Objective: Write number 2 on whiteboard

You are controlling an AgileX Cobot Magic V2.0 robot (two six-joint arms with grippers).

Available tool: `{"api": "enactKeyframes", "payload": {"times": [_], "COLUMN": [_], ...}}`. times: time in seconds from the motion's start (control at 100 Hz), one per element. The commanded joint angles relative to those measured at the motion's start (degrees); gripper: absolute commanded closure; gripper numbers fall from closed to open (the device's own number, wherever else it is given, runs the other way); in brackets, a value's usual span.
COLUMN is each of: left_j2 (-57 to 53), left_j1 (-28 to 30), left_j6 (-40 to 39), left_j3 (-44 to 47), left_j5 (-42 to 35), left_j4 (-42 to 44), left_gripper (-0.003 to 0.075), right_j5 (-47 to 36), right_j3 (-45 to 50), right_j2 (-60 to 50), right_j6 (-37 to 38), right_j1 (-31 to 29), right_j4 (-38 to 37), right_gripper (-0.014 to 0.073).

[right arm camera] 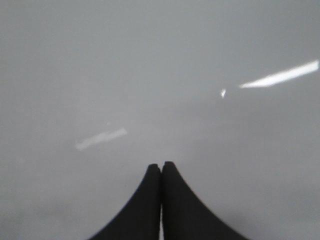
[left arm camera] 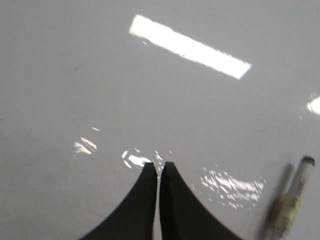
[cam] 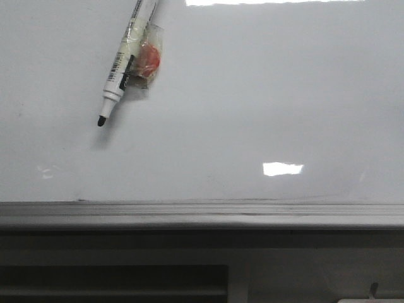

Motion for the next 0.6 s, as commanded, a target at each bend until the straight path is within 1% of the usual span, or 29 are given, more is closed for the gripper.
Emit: {"api": "enactKeyframes", "payload": {"times": [0.0, 0.13, 0.2, 0.23, 0.27, 0.3, 0.34, 0.37, 0.42, 0.44, 0.47, 0.49, 0.52, 0.54, 0.59], "left_j2": [5.8, 11.7, 14.8, 15.9, 17.6, 18.7, 20.5, 21.7, 23.8, 24.6, 26.1, 26.7, 28.2, 29.1, 31.4], "left_j1": [-1.5, -7.2, -10.5, -12.1, -13.6, -15.1, -16.6, -18.1, -20.2, -21.1, -22.3, -23.2, -24.4, -25.4, -27.6], "left_j6": [6.9, 8.2, 9.5, 9.5, 9.6, 10.2, 11.0, 12.2, 13.7, 14.3, 14.9, 15.1, 15.6, 16.1, 16.9], "left_j3": [-7.1, -10.3, -11.0, -11.3, -11.5, -11.5, -11.6, -11.8, -11.8, -11.8, -11.8, -11.8, -11.8, -11.9, -12.1], "left_j5": [5.7, 6.3, 6.3, 6.2, 5.7, 5.0, 3.9, 2.9, 0.5, -0.2, -1.7, -2.6, -3.8, -4.8, -6.8], "left_j4": [0.6, -1.2, -1.2, -1.4, -2.3, -3.4, -5.0, -6.2, -8.1, -8.9, -9.6, -9.8, -10.1, -10.4, -10.8], "left_gripper": [0.0740, 0.0740, 0.0738, 0.0735, 0.0714, 0.0687, 0.0629, 0.0579, 0.0458, 0.0428, 0.0355, 0.0320, 0.0287, 0.0274, 0.0275], "right_j5": [3.5, 5.7, 7.7, 8.0, 8.3, 8.4, 8.2, 8.0, 7.9, 7.9, 7.9, 7.8, 7.8, 7.7, 7.4], "right_j3": [-6.5, -10.7, -12.5, -12.9, -13.4, -13.7, -13.9, -14.0, -14.1, -14.3, -14.3, -14.4, -14.4, -14.4, -14.4], "right_j2": [7.3, 13.9, 16.5, 17.0, 18.0, 18.3, 18.8, 18.9, 19.0, 19.1, 19.1, 19.1, 19.1, 19.1, 19.1], "right_j6": [-2.3, -4.0, -6.9, -7.0, -7.2, -7.2, -7.2, -7.2, -7.2, -7.2, -7.2, -7.2, -7.2, -7.2, -7.2], "right_j1": [-0.2, 2.3, 4.3, 5.0, 6.0, 6.7, 7.5, 8.1, 8.7, 8.9, 9.1, 9.1, 9.2, 9.2, 9.2], "right_j4": [-1.2, -1.2, -1.2, -1.2, -1.2, -1.0, -1.0, -1.0, -0.9, -0.9, -0.8, -0.7, -0.7, -0.7, -0.5], "right_gripper": [0.0641, 0.0639, 0.0629, 0.0609, 0.0557, 0.0490, 0.0409, 0.0321, 0.0211, 0.0178, 0.0148, 0.0137, 0.0137, 0.0140, 0.0144]}}
